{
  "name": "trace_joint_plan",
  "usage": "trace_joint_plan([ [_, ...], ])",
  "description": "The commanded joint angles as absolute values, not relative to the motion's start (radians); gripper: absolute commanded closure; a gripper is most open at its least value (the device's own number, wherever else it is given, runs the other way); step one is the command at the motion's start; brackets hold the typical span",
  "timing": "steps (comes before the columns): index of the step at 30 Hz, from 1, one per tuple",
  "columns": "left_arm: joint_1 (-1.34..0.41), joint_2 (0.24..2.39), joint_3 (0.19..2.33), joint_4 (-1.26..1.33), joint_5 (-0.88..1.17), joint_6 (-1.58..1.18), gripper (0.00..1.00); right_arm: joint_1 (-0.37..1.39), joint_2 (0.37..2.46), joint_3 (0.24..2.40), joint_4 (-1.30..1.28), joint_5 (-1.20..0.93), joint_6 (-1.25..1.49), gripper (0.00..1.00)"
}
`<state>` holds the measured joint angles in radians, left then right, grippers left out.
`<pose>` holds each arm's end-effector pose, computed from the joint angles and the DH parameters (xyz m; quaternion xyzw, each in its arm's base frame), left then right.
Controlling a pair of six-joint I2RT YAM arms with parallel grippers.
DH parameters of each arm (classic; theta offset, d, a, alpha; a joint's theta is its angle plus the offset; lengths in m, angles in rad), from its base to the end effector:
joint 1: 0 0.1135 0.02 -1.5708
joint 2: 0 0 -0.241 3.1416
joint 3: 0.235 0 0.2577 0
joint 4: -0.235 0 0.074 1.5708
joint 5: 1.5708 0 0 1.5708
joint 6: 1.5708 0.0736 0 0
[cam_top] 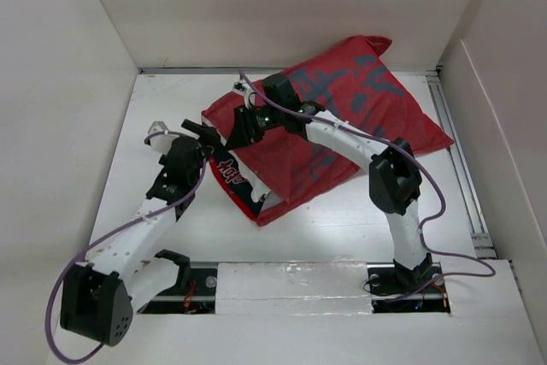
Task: Put the pillow into the pillowcase
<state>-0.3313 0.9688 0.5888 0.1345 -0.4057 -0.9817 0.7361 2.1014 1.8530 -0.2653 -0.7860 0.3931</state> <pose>0.2703 -0.0623 0.2405 -0.3642 0.6921 -0.2420 0.5743 0.3425 0.3806 0.2560 -0.3264 0.7530 0.5286 0.2166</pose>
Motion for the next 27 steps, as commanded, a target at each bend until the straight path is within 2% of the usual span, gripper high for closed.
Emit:
trace_joint_plan([
  [1, -0.226, 1.087, 0.621, 0.039, -0.331, -0.986, 0.0, 0.752, 2.063, 1.927, -0.195, -0.83, 0.43, 0.59],
  [3, -0.155, 1.146, 0.633, 0.096, -0.253, -0.951, 0.0, 0.752, 2.001, 1.927, -0.297, -0.677, 0.384, 0.57],
  [5, -0.103, 1.259, 0.691, 0.187, -0.184, -0.919, 0.0, 0.778, 1.939, 1.901, -0.386, -0.449, 0.316, 0.42],
  [7, -0.103, 1.34, 0.754, 0.216, -0.195, -0.887, 0.0, 0.794, 1.822, 1.783, -0.387, -0.311, 0.305, 0.18],
  [8, -0.085, 1.42, 0.82, 0.216, -0.195, -0.887, 0.0, 0.823, 1.76, 1.708, -0.374, -0.172, 0.305, 0.02],
  [11, -0.065, 1.562, 0.902, 0.216, -0.131, -0.888, 0.0, 0.857, 1.746, 1.692, -0.417, -0.034, 0.244, 0.0],
  [13, -0.055, 1.609, 0.951, 0.216, -0.068, -0.906, 0.16, 0.87, 1.746, 1.701, -0.471, 0.041, 0.233, 0.0],
  [15, -0.055, 1.634, 0.951, 0.227, 0.004, -0.931, 0.41, 0.881, 1.767, 1.712, -0.482, 0.092, 0.21, 0.0],
  [16, -0.055, 1.634, 0.922, 0.239, 0.023, -0.96, 0.59, 0.893, 1.778, 1.723, -0.495, 0.124, 0.198, 0.0],
  [18, -0.055, 1.603, 0.887, 0.239, 0.05, -0.988, 0.66, 0.906, 1.827, 1.794, -0.535, 0.152, 0.167, 0.0],
  [22, -0.055, 1.484, 0.746, 0.229, 0.04, -1.038, 0.64, 0.974, 1.93, 1.936, -0.671, 0.368, 0.155, 0.02],
  [24, -0.055, 1.422, 0.642, 0.265, 0.04, -1.048, 0.5, 0.983, 1.977, 1.965, -0.681, 0.431, 0.164, 0.05],
  [25, -0.055, 1.37, 0.618, 0.265, 0.025, -1.048, 0.32, 0.983, 1.991, 1.965, -0.681, 0.454, 0.164, 0.09],
  [27, -0.055, 1.339, 0.575, 0.265, 0.012, -1.048, 0.26, 1.014, 2.023, 2.005, -0.672, 0.543, 0.164, 0.15],
])
